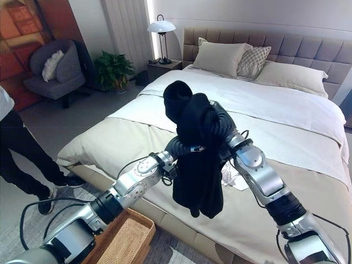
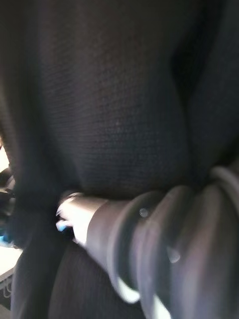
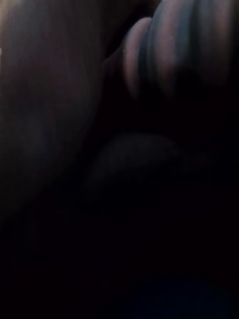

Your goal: Pick up clothes into the bucket

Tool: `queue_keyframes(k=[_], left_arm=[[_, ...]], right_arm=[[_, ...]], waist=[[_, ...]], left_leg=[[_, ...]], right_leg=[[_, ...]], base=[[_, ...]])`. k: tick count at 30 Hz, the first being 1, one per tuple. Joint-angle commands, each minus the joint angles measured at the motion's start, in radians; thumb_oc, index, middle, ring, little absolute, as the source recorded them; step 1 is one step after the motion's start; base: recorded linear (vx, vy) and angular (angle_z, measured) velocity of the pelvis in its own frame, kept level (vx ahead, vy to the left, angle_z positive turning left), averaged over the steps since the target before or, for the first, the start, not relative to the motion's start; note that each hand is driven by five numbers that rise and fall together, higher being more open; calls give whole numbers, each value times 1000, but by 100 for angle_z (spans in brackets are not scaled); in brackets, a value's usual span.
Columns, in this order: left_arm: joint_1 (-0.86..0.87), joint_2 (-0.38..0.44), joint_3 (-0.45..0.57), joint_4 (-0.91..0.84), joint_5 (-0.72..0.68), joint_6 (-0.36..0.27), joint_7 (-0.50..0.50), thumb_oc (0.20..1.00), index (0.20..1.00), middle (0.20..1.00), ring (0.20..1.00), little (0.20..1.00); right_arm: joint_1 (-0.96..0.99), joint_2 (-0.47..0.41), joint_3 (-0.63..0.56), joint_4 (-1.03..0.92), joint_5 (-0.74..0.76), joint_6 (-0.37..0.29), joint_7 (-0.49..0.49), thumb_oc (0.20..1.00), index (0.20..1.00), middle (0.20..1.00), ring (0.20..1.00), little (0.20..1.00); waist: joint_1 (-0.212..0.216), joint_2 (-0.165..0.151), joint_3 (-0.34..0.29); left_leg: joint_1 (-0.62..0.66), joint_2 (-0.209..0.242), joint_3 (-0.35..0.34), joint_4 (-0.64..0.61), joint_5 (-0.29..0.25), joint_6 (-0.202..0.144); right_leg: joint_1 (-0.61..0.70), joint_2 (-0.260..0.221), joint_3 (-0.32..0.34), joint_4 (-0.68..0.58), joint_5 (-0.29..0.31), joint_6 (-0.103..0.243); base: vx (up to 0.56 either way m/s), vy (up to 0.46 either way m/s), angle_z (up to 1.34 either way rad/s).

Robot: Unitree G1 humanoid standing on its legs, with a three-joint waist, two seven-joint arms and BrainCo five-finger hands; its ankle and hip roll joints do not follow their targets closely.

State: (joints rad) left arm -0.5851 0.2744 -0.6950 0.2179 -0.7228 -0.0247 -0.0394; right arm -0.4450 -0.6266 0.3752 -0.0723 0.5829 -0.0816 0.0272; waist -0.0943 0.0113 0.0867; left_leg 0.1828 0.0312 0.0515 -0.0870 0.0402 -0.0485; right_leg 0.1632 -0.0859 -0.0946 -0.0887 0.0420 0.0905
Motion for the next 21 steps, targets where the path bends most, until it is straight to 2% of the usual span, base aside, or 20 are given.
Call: queue_keyframes(k=[1, 2, 3, 10, 14, 15, 16, 17, 19, 21], left_arm=[[-84, -117, -61, 48, -13, -23, -4, 200, 200, 200, 200, 200], [-79, -114, -55, 47, -15, -24, 0, 200, 200, 200, 200, 200], [-69, -110, -47, 46, -19, -25, 6, 200, 200, 200, 200, 200], [-24, -62, 14, 26, -23, -37, 23, 200, 200, 200, 200, 200], [48, 3, 82, 4, -7, -45, 12, 200, 200, 200, 200, 200], [140, 71, 153, -18, 1, -49, -25, 200, 200, 200, 200, 200], [109, 55, 156, 17, -21, -58, -12, 200, 200, 200, 200, 200], [144, 96, 211, 22, 4, -62, -17, 200, 200, 200, 200, 200], [319, 149, 341, -35, 32, -70, -22, 200, 200, 200, 200, 200], [417, 183, 421, -91, 55, -77, -43, 200, 200, 200, 200, 200]], right_arm=[[-90, 85, 55, -214, 197, -68, 78, 583, 583, 583, 583, 583], [-85, 82, 58, -226, 207, -71, 82, 871, 871, 871, 871, 871], [-80, 76, 58, -246, 219, -71, 81, 1000, 1000, 1000, 1000, 1000], [-34, 32, 24, -286, 245, -77, 80, 1000, 1000, 1000, 1000, 1000], [55, 14, -45, -290, 265, -81, 76, 1000, 1000, 1000, 1000, 1000], [112, 5, -101, -290, 269, -70, 87, 1000, 1000, 1000, 1000, 1000], [121, 22, -87, -264, 291, -86, 97, 1000, 1000, 1000, 1000, 1000], [158, 21, -113, -267, 291, -83, 88, 1000, 1000, 1000, 1000, 1000], [300, 26, -197, -285, 302, -63, 114, 1000, 1000, 1000, 1000, 1000], [389, 40, -255, -274, 284, -50, 133, 1000, 1000, 1000, 1000, 1000]], waist=[[15, -58, -22], [15, -59, -22], [15, -59, -23], [15, -59, -23], [15, -58, -27], [23, -54, -29], [19, -55, -30], [20, -53, -29], [24, -52, -30], [28, -50, -31]], left_leg=[[-48, -20, -23, 106, -101, 8], [-49, -20, -23, 105, -101, 8], [-49, -19, -23, 104, -100, 8], [-51, -18, -23, 100, -97, 7], [-50, -18, -23, 99, -96, 6], [-51, -18, -22, 99, -97, 6], [-49, -19, -20, 98, -98, 5], [-50, -19, -18, 99, -97, 5], [-50, -20, -17, 99, -100, 5], [-50, -18, -16, 99, -100, 3]], right_leg=[[-50, -54, -31, 142, -79, 57], [-51, -54, -31, 142, -79, 57], [-52, -53, -30, 143, -80, 56], [-56, -53, -33, 144, -79, 56], [-54, -52, -34, 140, -79, 55], [-53, -53, -35, 137, -79, 53], [-55, -53, -34, 137, -78, 55], [-56, -52, -33, 137, -78, 54], [-54, -52, -32, 131, -77, 53], [-53, -52, -33, 126, -76, 52]], base=[[0, 0, 0], [0, 0, 0], [0, 0, 0], [0, 0, 0], [0, 0, 0], [0, 0, 0], [0, 0, 0], [0, 0, 0], [0, 0, 0], [0, 0, 0]])
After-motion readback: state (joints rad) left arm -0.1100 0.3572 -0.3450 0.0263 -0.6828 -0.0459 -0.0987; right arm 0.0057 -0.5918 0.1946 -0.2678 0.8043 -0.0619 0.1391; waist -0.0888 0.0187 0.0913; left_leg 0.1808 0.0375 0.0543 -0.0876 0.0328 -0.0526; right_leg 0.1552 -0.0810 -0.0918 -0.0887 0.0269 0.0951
